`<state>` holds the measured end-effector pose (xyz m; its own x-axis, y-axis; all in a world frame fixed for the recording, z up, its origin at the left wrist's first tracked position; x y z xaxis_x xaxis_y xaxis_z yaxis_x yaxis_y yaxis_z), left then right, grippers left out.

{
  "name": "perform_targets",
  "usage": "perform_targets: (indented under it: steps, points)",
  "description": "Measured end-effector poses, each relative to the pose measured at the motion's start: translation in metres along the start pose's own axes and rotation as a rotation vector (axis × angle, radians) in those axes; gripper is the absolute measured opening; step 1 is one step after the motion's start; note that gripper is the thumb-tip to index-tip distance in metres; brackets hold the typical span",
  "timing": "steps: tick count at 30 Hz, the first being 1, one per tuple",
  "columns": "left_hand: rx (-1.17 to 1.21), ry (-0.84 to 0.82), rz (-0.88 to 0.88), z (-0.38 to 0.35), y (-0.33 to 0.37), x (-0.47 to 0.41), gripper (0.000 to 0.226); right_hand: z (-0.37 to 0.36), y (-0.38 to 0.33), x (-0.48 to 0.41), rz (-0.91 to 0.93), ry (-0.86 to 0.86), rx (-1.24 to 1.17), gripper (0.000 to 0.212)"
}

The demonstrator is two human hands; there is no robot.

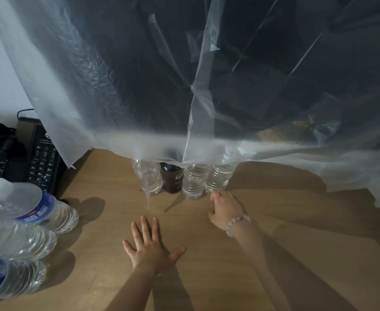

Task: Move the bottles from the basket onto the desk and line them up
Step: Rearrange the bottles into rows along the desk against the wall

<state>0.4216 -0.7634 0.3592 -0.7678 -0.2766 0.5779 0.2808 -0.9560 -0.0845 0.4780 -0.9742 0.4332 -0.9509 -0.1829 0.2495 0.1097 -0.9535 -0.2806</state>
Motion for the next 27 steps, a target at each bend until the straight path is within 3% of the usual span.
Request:
perform_targets:
  steps: [15, 20, 22, 25, 27]
  points:
    - [-0.018, -0.008, 0.016, -0.002, -0.001, -0.004, 0.121, -0.006, -0.002, -0.005, 0.043, -0.016, 0.032, 0.046]
    - [-0.103, -0.093, 0.06, 0.003, 0.002, -0.002, 0.12, 0.008, -0.006, 0.001, 0.064, 0.023, 0.032, 0.041]
    - [-0.084, -0.076, 0.043, 0.015, 0.006, -0.001, 0.106, 0.018, -0.012, 0.005, 0.091, 0.042, 0.045, 0.04]
    - [0.057, 0.045, -0.07, 0.053, 0.008, 0.003, 0.052, 0.036, -0.029, 0.011, 0.171, 0.097, 0.08, 0.036]
    - [0.118, 0.14, -0.107, 0.083, 0.002, 0.012, 0.043, 0.049, -0.048, 0.015, 0.252, 0.147, 0.098, 0.03]
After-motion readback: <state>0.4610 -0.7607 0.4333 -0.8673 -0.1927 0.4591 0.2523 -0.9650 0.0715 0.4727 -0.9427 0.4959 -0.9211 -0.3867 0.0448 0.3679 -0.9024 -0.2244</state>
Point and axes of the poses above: each hand's wrist, its own x-axis away from the middle knuckle, its own z-axis out of the back of the hand, y = z × x, the point moved 9 cm from there along -x, towards the middle knuckle, and after that the axes turned 13 degrees about z, right-handed, at the moved point
